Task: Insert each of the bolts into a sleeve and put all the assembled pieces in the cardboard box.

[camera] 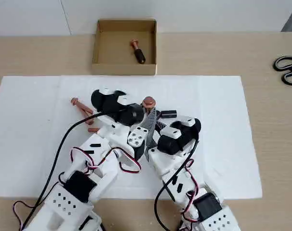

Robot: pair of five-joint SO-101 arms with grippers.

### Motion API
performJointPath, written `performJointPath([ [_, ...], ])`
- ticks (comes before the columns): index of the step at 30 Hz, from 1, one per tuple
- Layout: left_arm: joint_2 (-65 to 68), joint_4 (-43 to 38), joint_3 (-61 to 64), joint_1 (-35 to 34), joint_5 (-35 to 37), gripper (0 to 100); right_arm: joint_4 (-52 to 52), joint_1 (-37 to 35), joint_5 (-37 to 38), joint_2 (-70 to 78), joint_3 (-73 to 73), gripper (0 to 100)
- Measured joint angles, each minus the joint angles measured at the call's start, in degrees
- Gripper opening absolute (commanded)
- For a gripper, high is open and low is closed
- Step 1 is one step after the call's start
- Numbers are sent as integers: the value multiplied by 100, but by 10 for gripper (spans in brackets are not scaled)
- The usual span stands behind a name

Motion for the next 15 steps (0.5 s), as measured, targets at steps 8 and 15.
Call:
performJointPath([
  [8, 0, 343, 0, 9, -35, 6, 0, -26, 229, 0, 0, 4],
  [15, 0, 404, 0, 18, -35, 6, 0, -26, 501, 0, 0, 4],
])
